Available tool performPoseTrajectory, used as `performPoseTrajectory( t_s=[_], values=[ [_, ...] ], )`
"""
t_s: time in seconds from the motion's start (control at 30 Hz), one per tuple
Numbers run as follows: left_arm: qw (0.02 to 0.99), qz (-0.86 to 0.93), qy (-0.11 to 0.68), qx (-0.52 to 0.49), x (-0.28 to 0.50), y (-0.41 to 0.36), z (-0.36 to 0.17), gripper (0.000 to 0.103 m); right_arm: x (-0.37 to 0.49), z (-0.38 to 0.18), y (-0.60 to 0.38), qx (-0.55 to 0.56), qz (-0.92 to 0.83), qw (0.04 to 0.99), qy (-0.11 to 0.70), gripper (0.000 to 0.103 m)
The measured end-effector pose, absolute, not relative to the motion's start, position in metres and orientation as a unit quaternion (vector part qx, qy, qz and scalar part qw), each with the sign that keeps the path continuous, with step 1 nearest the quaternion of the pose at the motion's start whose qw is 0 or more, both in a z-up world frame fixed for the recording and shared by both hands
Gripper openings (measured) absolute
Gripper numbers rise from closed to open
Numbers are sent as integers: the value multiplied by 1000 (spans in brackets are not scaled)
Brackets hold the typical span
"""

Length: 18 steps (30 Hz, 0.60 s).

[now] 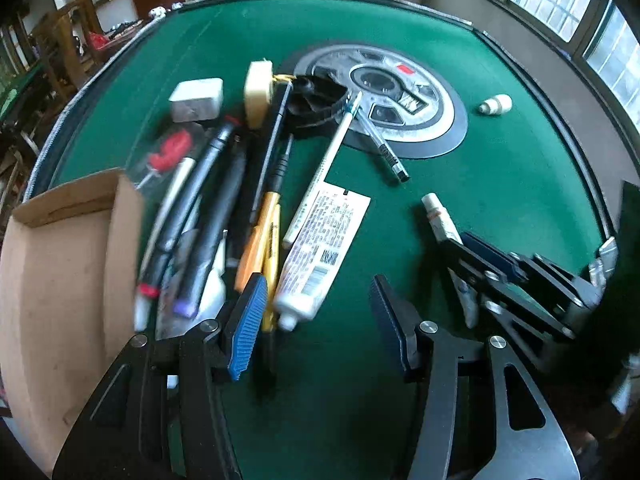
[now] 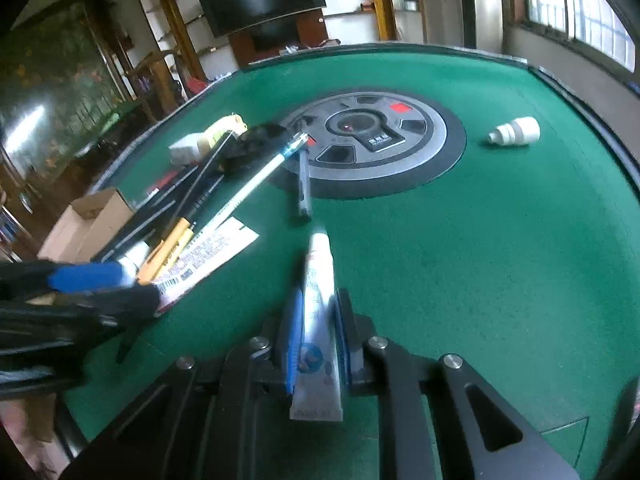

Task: Organize rigid objects
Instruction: 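Grasp the white ointment tube with the left gripper and lift it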

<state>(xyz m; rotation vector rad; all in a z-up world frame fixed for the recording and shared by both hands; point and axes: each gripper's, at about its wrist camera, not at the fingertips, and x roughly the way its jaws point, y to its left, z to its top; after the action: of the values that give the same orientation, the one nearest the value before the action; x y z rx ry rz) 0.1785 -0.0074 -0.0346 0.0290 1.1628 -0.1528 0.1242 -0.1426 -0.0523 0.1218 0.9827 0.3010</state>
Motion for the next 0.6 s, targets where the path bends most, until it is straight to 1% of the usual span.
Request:
performPoseTrajectory(
  t_s=[0.13, 0.27, 0.3, 0.33, 0.37, 0.4, 0.5, 0.6],
  values=[
    [824, -76, 561, 29, 192, -18, -47, 53, 125, -52, -150, 99, 154, 861, 475, 15],
    [818, -65, 570, 45, 197, -24, -55, 54, 119, -50, -147, 88, 151, 862, 475, 15],
    [818, -66, 571, 41, 194, -24, -55, 49, 118, -50, -148, 86, 151, 863, 475, 15],
    [819, -67, 569, 39, 191, -24, -54, 41, 118, -50, -148, 88, 151, 862, 475, 15],
    [819, -66, 568, 39, 188, -24, -54, 37, 117, -50, -149, 93, 151, 861, 476, 15],
    [820, -68, 567, 40, 183, -26, -53, 34, 118, -50, -150, 96, 152, 861, 476, 15],
    [824, -68, 560, 58, 181, -33, -54, 35, 120, -51, -151, 97, 151, 860, 477, 15],
    [823, -76, 559, 69, 188, -40, -54, 37, 121, -51, -149, 91, 150, 862, 476, 15]
  ],
)
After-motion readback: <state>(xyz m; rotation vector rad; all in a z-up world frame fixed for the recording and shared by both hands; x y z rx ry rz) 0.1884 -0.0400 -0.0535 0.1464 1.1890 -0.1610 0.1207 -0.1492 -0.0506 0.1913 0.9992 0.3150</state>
